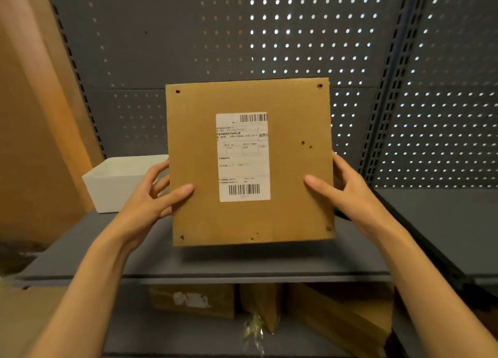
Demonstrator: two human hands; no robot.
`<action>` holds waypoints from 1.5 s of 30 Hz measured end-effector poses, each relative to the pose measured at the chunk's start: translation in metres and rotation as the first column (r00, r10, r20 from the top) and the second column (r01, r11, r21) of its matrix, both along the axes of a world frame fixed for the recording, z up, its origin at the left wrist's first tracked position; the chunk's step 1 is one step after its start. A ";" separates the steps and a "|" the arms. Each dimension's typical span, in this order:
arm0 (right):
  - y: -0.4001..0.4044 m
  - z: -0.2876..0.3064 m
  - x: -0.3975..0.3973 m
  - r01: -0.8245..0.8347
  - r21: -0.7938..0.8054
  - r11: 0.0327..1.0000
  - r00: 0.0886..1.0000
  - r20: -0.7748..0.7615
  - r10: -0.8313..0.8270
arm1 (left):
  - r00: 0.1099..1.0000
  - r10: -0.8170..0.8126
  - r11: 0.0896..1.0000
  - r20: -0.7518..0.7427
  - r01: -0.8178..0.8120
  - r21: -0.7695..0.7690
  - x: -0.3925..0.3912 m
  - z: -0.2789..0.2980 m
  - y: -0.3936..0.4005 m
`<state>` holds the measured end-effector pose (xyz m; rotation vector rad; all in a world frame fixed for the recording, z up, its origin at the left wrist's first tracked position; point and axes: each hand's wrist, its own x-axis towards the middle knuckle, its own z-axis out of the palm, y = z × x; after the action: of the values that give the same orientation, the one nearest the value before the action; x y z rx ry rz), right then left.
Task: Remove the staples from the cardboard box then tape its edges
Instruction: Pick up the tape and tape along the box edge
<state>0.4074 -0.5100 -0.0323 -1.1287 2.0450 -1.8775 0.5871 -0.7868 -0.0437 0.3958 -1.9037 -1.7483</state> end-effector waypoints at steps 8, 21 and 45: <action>0.006 0.006 0.029 0.034 -0.027 0.999 0.995 -0.095 -0.037 | 0.989 -0.099 0.994 -0.107 0.102 0.031 0.003 -0.017 -0.003; 0.004 0.033 0.055 0.062 -0.150 0.987 0.987 -0.138 -0.083 | 0.988 -0.067 0.983 -0.138 0.090 0.163 0.003 -0.029 -0.010; 0.003 0.045 0.035 0.024 -0.230 0.973 0.959 0.279 0.042 | 0.975 0.104 0.993 -0.197 -0.090 0.076 0.008 0.043 0.004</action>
<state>0.4426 -0.5073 0.0127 -0.8487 1.6998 -2.1728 0.5952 -0.7827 -0.0007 0.3180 -1.6613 -1.7220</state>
